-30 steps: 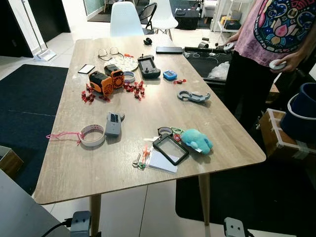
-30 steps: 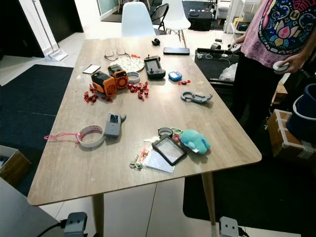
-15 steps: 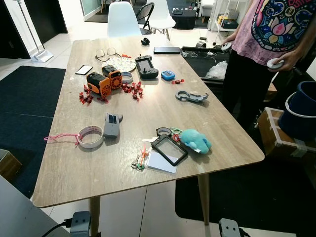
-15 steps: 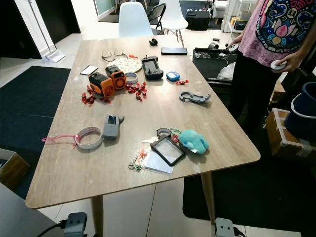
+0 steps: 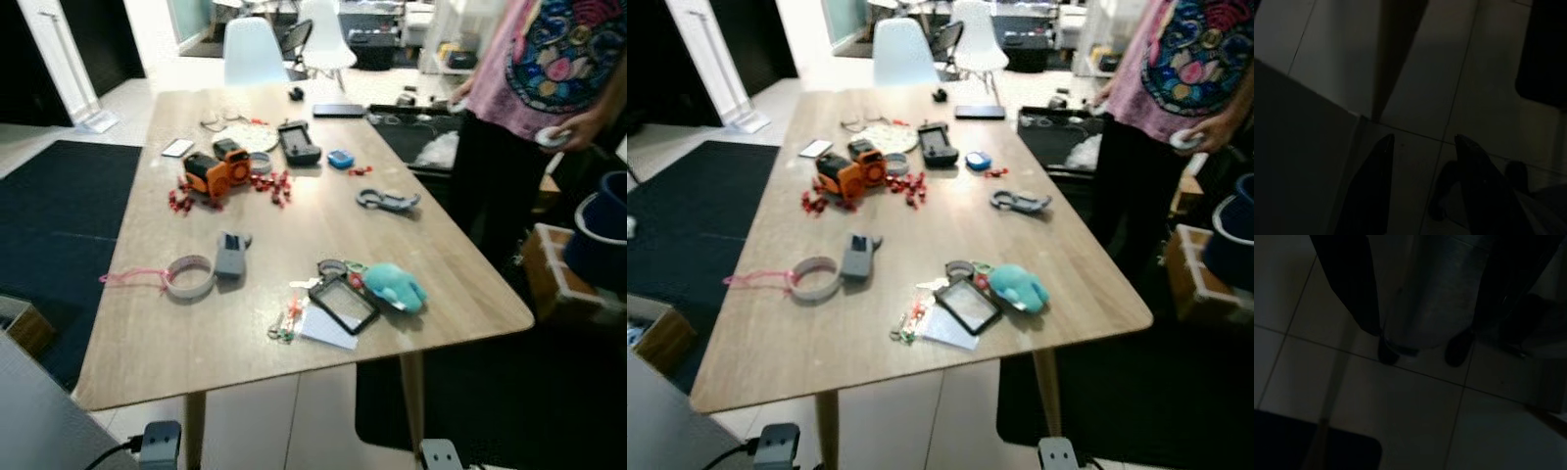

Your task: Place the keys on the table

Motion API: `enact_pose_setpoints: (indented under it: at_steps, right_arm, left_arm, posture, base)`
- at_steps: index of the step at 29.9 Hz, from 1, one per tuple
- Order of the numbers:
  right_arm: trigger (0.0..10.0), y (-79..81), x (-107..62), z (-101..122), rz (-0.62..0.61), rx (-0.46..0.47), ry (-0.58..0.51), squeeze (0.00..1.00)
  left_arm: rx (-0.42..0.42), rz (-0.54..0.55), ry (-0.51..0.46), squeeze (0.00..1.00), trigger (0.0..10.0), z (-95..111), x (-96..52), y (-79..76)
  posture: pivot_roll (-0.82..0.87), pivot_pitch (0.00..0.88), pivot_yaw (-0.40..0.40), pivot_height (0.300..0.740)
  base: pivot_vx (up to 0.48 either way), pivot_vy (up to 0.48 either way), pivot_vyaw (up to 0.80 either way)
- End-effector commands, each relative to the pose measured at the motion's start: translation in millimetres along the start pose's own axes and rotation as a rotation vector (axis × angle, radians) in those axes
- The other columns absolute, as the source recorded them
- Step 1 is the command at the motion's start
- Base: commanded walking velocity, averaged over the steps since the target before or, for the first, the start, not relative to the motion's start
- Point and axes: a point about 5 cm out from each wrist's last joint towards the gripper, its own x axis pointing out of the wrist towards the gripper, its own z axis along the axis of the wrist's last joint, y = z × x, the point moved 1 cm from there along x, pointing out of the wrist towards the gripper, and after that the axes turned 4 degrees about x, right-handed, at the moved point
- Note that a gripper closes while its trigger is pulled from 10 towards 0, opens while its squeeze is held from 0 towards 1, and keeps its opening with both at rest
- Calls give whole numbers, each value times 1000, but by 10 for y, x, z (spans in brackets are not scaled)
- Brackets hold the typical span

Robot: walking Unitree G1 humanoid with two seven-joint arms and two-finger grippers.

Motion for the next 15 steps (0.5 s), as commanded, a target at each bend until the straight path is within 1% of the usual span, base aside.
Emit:
enact_pose_setpoints:
  at_steps: [1, 5, 15]
  right_arm:
    - [10000, 58, 1, -57, 23, -13, 23, 0]
    - [10000, 90, 9, -59, 27, -17, 26, 0]
    - [10000, 115, 13, -62, 34, -23, 29, 0]
  left_arm:
    - [16, 9, 1, 0, 10000, -17, -21, 53]
    - [18, 6, -2, 0, 10000, -17, -21, 43]
    - [16, 8, 2, 0, 10000, -31, -28, 49]
  posture:
    - [40, 51, 16, 740]
    - [41, 52, 16, 740]
    - [45, 54, 15, 740]
  base:
    - [0, 0, 800]
    - [0, 0, 800]
    - [0, 0, 800]
